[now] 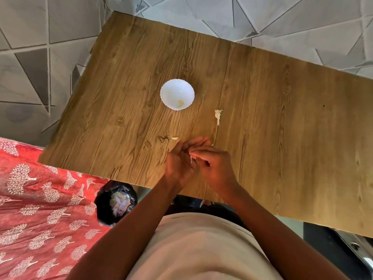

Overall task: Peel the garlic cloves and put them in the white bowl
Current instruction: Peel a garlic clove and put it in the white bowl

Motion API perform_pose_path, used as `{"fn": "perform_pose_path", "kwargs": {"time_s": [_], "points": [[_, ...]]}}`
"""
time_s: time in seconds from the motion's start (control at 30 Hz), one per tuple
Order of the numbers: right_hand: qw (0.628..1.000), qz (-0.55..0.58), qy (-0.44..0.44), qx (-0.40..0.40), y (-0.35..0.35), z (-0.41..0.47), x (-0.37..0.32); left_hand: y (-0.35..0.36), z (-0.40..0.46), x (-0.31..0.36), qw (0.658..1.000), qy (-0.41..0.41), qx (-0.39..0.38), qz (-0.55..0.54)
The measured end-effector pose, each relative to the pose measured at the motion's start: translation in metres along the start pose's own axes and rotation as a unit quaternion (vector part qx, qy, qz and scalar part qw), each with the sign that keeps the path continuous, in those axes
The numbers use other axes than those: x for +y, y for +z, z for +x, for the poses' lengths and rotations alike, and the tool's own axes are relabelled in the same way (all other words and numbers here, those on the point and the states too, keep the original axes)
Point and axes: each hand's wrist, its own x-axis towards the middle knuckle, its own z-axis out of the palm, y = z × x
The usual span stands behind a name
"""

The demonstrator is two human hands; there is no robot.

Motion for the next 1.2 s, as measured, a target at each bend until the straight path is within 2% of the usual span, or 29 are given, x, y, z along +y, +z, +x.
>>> {"fn": "perform_pose_path", "kwargs": {"time_s": [0.07,0.17,0.33,0.53,0.63,0.7,0.87,0.97,1.07,1.2], "points": [[0.998,-0.036,-0.039,-0.037,-0.003,0.006,0.0,0.003,0.007,-0.001,0.996,-0.034,-0.054,-0.064],[0.989,-0.085,-0.101,-0.067,-0.008,0.012,0.006,0.01,0.012,-0.004,0.99,-0.031,-0.093,-0.097],[0.994,-0.071,-0.067,-0.042,-0.019,0.014,0.016,0.015,0.02,-0.01,0.985,-0.027,-0.107,-0.136],[0.994,-0.08,-0.069,-0.028,-0.022,0.02,0.01,0.014,0.02,-0.015,0.987,-0.014,-0.116,-0.112],[0.998,-0.042,-0.032,0.033,-0.038,0.017,0.023,0.008,0.013,-0.009,0.982,0.013,-0.092,-0.164],[0.996,-0.067,0.011,0.062,-0.047,0.009,0.042,0.003,0.005,-0.003,0.98,0.037,-0.066,-0.183],[0.971,-0.209,0.116,0.006,-0.027,-0.002,0.089,-0.015,-0.015,0.01,0.973,0.078,-0.01,-0.215],[0.982,-0.147,0.116,0.004,-0.013,-0.002,0.081,-0.025,-0.024,0.011,0.975,0.087,0.008,-0.204],[0.983,-0.083,0.159,0.026,-0.005,0.001,0.068,-0.038,-0.027,0.014,0.979,0.078,0.008,-0.19],[0.981,-0.072,0.176,0.035,-0.002,0.006,0.068,-0.042,-0.03,0.016,0.981,0.067,0.001,-0.181]]}}
